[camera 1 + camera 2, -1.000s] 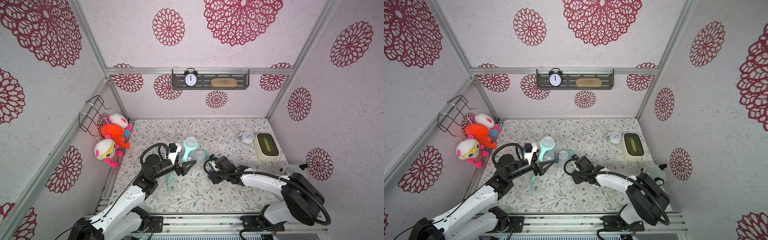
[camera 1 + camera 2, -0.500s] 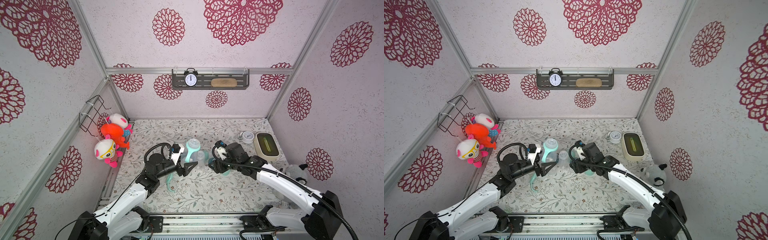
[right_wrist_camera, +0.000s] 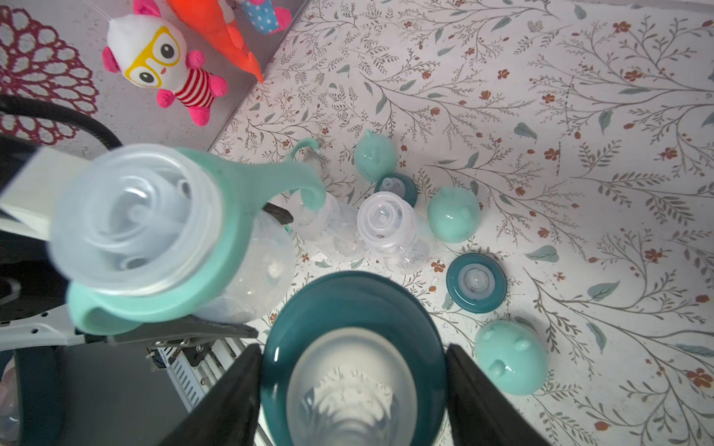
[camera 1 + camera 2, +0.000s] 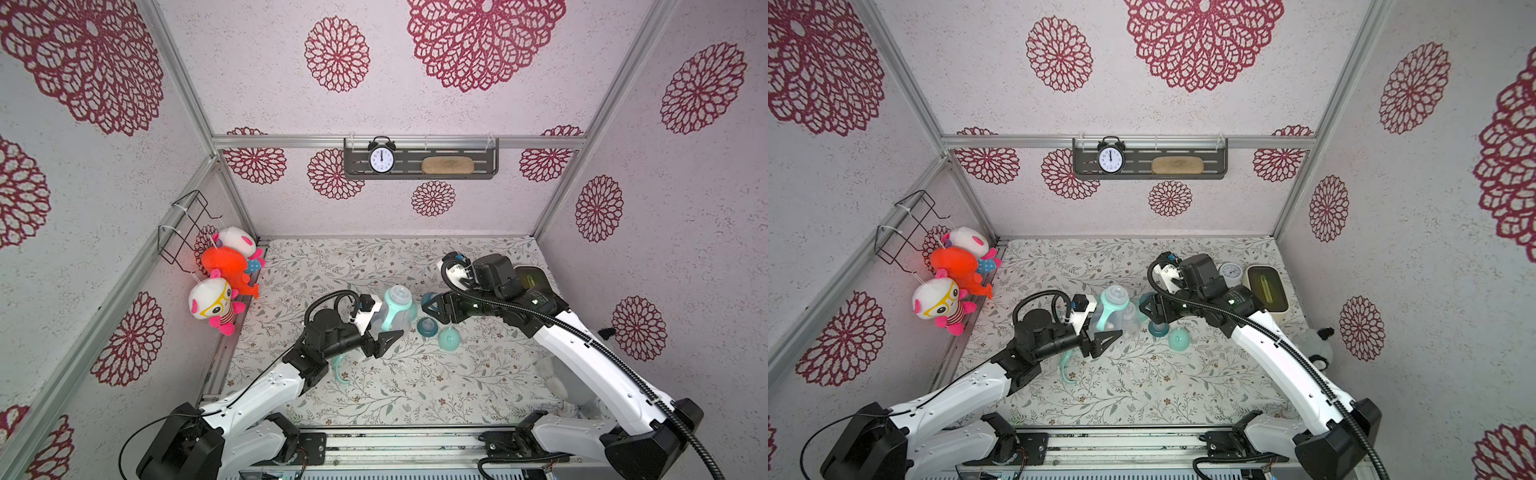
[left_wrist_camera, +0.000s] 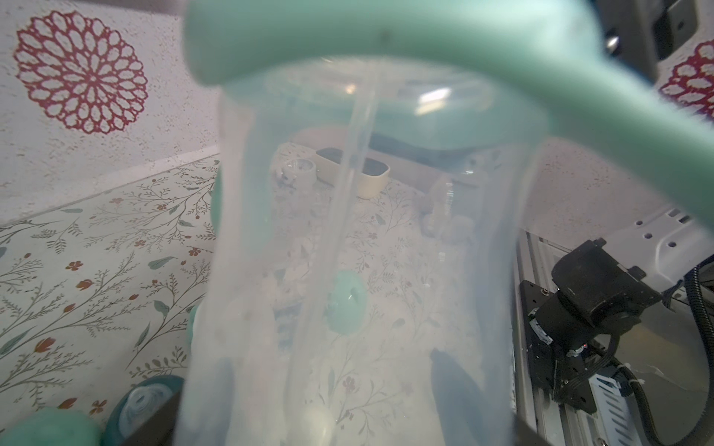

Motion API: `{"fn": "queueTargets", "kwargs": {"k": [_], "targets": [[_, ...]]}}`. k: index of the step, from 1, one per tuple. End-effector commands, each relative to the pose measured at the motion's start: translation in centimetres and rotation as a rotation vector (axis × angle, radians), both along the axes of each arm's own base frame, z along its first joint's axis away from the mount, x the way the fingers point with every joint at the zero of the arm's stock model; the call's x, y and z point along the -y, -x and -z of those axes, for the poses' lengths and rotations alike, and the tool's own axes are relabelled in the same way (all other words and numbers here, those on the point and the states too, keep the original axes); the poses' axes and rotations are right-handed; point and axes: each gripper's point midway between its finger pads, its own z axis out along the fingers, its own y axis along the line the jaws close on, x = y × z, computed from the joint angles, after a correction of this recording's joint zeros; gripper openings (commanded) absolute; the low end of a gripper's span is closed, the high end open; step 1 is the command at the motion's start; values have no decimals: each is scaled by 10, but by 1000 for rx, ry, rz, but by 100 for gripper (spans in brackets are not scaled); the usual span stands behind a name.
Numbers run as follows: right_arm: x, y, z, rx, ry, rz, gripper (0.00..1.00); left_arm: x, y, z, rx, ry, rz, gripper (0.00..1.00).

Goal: Assemble the baby bottles
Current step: Pick up the nipple from the center of the board, then close the nipple on the baby bottle.

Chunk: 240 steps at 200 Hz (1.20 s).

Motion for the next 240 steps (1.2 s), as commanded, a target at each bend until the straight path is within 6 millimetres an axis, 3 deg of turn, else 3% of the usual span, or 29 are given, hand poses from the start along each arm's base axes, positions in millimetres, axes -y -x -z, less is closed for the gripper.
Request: {"fn": "queueTargets", "kwargs": {"k": [1, 38, 72, 160, 240], "targets": [[-1, 8, -19, -4, -14, -47, 59, 5, -1, -3, 60, -12, 0, 0], [-12, 14, -44, -14, -73, -111, 59, 11, -1, 4, 62, -36, 4, 0], [-21, 18, -51, -42, -104, -164, 59, 17, 1, 5, 69, -43, 15, 0], [-38, 17, -40, -115, -134, -226, 59, 27, 4, 1, 97, -60, 31, 0], [-37, 16, -26, -147, -102, -222, 58, 33, 1, -3, 142, -77, 19, 0]]}}
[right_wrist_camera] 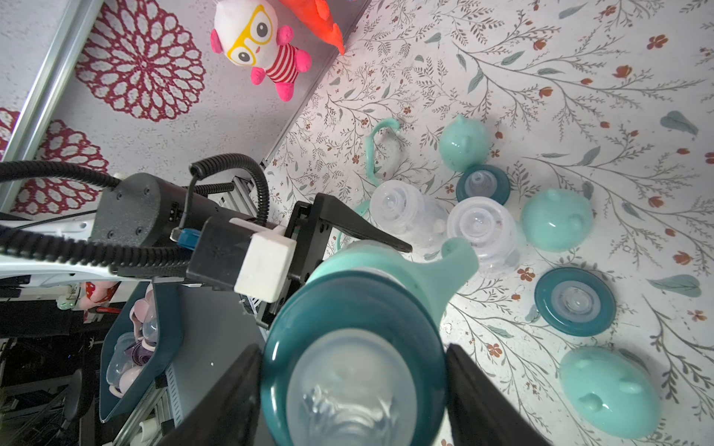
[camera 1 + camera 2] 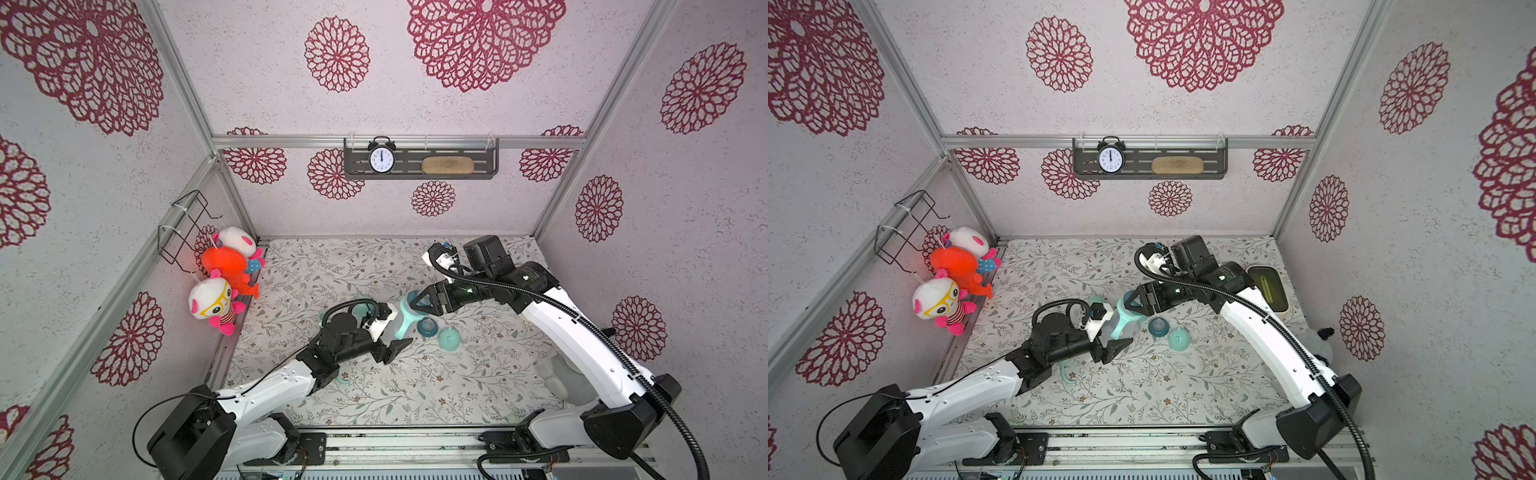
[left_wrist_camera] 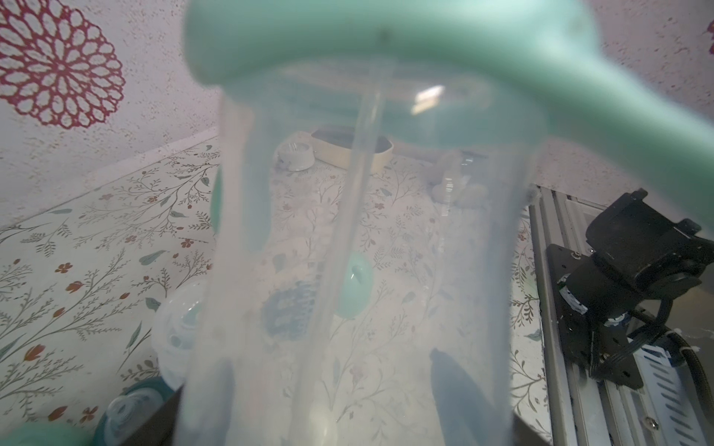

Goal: Assemble the baby bottles
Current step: Close the nipple on the baby bottle.

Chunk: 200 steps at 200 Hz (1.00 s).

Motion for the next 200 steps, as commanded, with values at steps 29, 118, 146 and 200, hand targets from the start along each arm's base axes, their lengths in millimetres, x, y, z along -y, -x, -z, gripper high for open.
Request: {"fn": "queueTargets", "kwargs": {"k": [29, 118, 146, 200], "targets": [[2, -2, 2, 24, 25, -7, 58, 8, -4, -30, 109, 36, 1, 0], [4, -7, 11, 18, 61, 4, 57, 7, -5, -33, 134, 33, -24, 0], [6, -8, 19, 15, 93, 10, 57, 8, -6, -33, 142, 31, -32, 0], [3, -5, 23, -22, 90, 7, 57, 4, -15, -35, 174, 28, -83, 0]]}}
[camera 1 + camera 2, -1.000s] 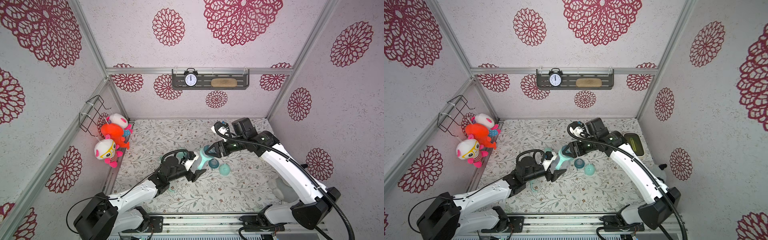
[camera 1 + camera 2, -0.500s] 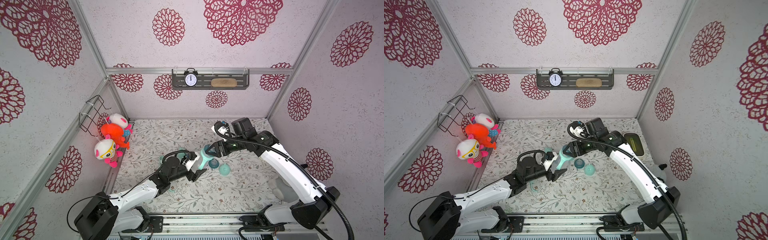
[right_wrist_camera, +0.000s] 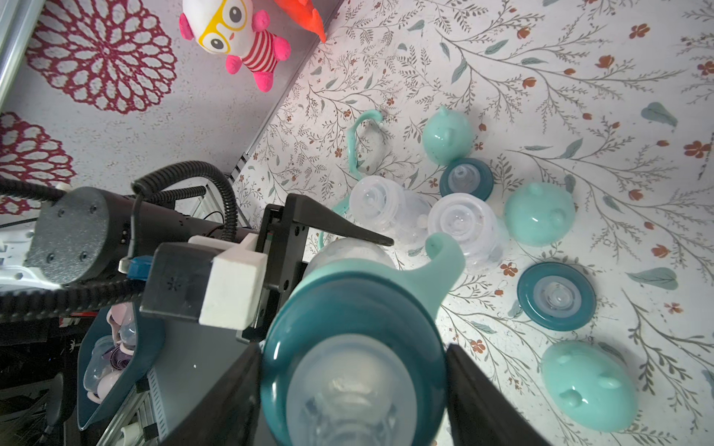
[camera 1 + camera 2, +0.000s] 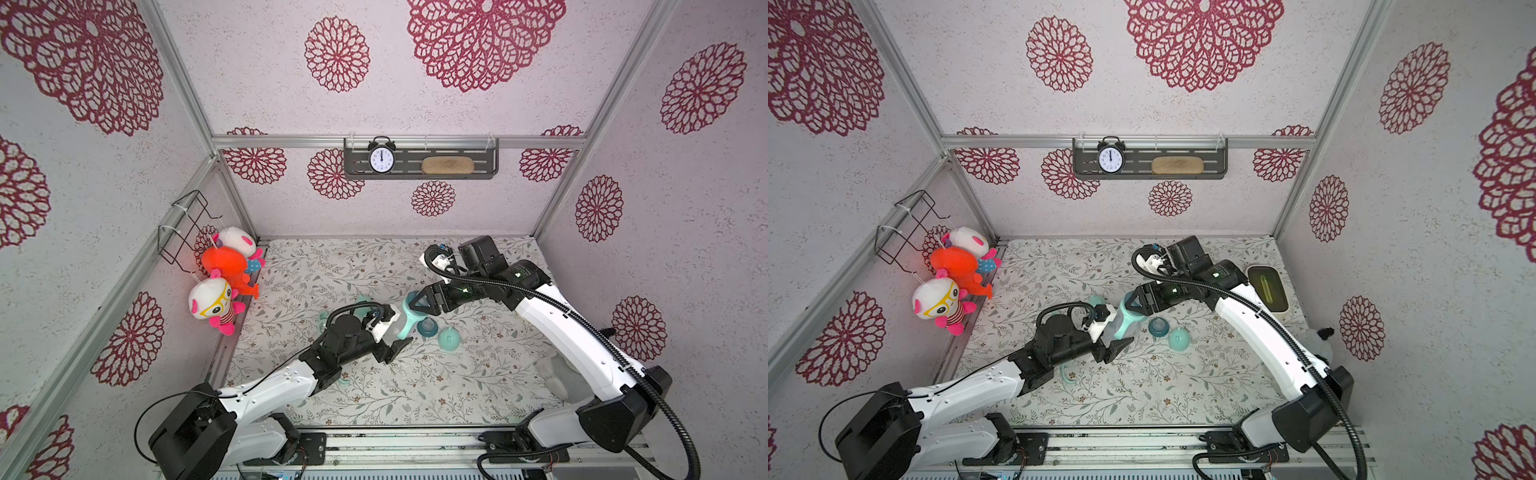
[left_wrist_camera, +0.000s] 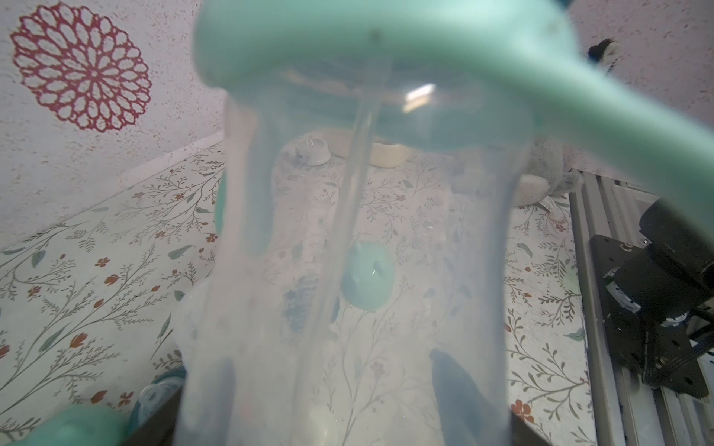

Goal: Assemble the baby bottles
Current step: Close the nipple on the baby bottle.

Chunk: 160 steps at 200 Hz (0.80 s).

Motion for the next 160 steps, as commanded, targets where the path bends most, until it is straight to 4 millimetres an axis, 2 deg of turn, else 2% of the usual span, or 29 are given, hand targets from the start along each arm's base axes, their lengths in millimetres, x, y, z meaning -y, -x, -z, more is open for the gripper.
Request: {"fn": "queueTargets", "kwargs": {"k": [1, 38, 83, 108, 160], "targets": [[3, 5, 6, -24, 33, 0, 57, 6, -9, -40, 129, 82, -20, 0], [-10, 14, 5, -68, 23, 11, 55, 8, -14, -46, 138, 77, -48, 0], [-32, 26, -1, -205, -17, 76, 55, 10, -12, -53, 220, 52, -105, 0], [-26, 19, -3, -236, -3, 169, 54, 9, -14, -52, 254, 52, -149, 0], [-31, 10, -17, -405, -100, 368, 52, 18, -14, -50, 314, 8, -198, 0]]}}
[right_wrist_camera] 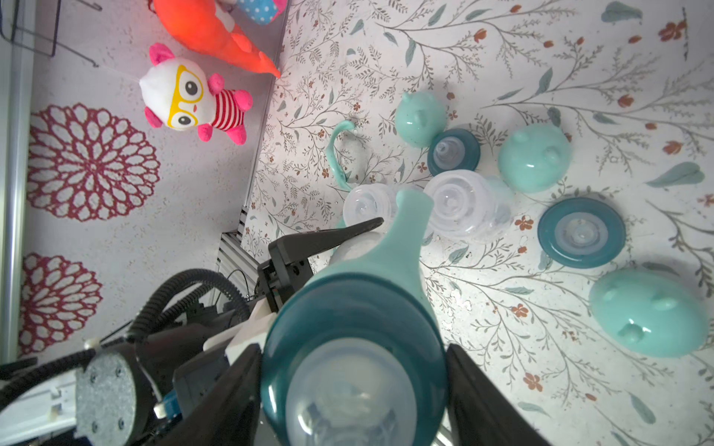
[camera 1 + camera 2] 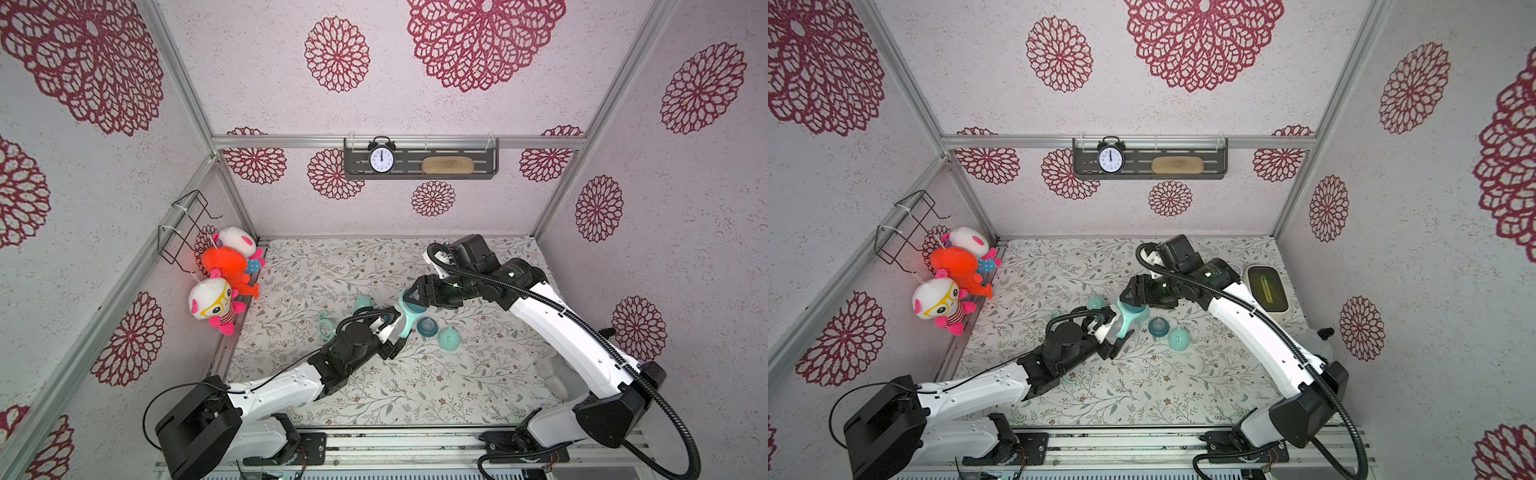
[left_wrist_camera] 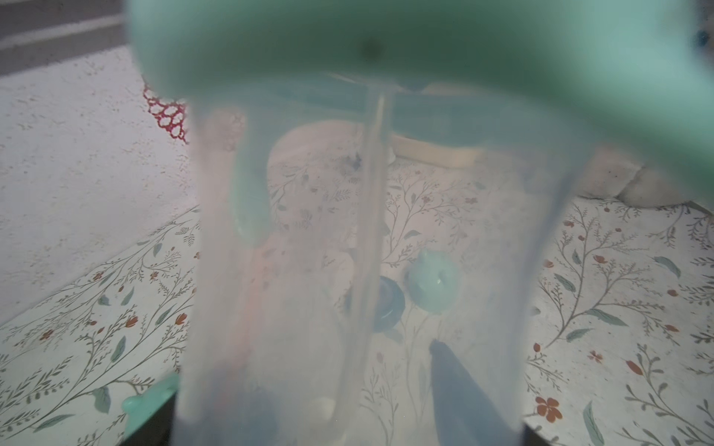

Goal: Assemble the baby bottles
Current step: Close the nipple on the baby bottle.

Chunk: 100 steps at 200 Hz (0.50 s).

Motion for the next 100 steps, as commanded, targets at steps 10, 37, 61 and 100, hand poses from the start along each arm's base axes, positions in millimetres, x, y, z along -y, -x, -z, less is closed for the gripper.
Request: {"fn": "queueTargets", "kwargs": {"k": [10, 37, 61, 100], "targets": [[-21, 14, -14, -161, -112, 71, 51, 25, 4, -49, 182, 71, 31, 0], [-17, 13, -11, -187, -73, 104, 49, 28, 3, -49, 196, 68, 21, 0], [-13, 15, -6, -179, 0, 87, 48, 29, 3, -50, 206, 59, 22, 0], [-3, 15, -10, -91, 127, 30, 52, 33, 5, -48, 202, 40, 54, 0]]}}
